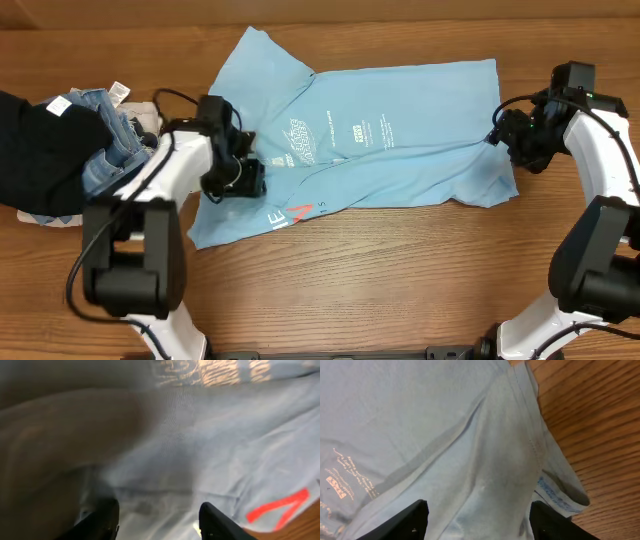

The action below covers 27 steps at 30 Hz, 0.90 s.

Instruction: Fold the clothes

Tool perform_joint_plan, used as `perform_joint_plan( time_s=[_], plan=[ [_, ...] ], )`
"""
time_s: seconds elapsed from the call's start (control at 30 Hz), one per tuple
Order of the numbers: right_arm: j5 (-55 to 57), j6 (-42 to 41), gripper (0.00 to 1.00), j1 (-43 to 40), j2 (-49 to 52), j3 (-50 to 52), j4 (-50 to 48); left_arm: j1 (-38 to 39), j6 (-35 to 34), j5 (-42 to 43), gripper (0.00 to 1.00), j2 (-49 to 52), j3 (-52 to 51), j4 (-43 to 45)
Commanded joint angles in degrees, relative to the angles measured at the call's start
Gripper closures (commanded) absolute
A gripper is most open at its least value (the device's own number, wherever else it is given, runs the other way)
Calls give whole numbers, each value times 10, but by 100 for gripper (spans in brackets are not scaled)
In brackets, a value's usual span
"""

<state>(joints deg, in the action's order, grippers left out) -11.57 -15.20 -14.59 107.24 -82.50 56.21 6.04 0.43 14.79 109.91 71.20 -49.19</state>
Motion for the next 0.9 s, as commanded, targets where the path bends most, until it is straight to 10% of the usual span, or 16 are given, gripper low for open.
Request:
perform_joint_plan(
  time_s=[0.0, 0.23, 0.67, 0.87],
  plan=[
    [-1, -2, 31, -2, -17, -10, -1, 4, 7, -3, 46, 8, 5, 17],
    [-1, -2, 31, -2, -17, -10, -1, 4, 7, -28, 96, 21, 6, 35],
    [-1, -2, 31, -2, -17, -10, -3, -3, -34, -99, 96, -9, 195, -71],
    [-1, -2, 32, -2, -17, -10, 6, -5, -57, -186, 47, 46, 186, 11]
  ],
)
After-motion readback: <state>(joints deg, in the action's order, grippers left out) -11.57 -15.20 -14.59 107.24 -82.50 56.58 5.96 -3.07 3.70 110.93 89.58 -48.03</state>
